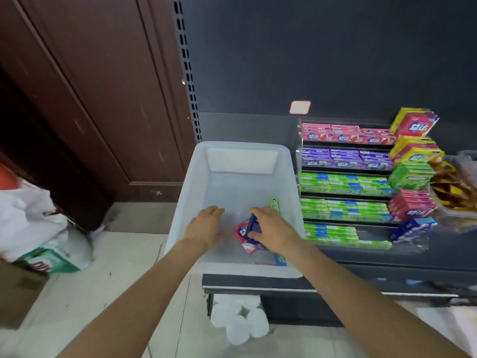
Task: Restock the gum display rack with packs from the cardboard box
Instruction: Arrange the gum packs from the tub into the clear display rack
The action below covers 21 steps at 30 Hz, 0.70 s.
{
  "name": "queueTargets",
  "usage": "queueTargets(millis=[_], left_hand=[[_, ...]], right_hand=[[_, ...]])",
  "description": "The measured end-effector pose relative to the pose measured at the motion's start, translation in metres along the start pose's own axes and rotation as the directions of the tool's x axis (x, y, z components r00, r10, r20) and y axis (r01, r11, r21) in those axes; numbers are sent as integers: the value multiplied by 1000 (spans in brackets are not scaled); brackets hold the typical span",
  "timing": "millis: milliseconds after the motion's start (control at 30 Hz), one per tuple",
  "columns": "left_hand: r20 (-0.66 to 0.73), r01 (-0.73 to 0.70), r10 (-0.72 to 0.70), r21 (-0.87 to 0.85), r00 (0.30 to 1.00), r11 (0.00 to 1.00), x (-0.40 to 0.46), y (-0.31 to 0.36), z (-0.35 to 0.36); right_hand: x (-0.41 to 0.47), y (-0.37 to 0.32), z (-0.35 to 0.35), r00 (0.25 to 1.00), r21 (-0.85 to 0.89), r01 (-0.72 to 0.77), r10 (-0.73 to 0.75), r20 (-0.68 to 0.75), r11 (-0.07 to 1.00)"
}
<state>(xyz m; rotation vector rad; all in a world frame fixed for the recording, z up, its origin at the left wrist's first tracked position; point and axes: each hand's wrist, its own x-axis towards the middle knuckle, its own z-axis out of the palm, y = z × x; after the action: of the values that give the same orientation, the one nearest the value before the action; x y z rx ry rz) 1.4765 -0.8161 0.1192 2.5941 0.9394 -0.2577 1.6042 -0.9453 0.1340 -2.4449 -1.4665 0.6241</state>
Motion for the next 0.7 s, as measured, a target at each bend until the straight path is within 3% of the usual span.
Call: queueTargets(millis=[100, 233, 367, 533, 633, 700], left_hand=[[134, -58, 55, 18, 989, 998, 14, -10, 7], [219, -121, 106, 55, 970, 991, 25, -15, 17], [214, -148, 126, 88, 969, 985, 31, -19, 22], [79, -135, 134, 9, 988, 991, 39, -11, 22], [112, -128, 136, -80, 984, 989, 42, 3, 23], [152, -133, 138, -44, 979, 990, 42, 14, 25]], right_hand=[[7, 2, 16, 987, -121, -90, 105, 125, 989], [11, 4, 21, 990, -298, -69, 103, 98, 952], [14, -3, 17, 993, -434, -20, 69, 97, 900], [13, -11, -11, 996, -317, -54, 29, -82, 947], [6, -8, -27, 982, -165, -71, 40, -184, 984], [1, -2, -35, 964, -42, -102, 89, -249, 994]])
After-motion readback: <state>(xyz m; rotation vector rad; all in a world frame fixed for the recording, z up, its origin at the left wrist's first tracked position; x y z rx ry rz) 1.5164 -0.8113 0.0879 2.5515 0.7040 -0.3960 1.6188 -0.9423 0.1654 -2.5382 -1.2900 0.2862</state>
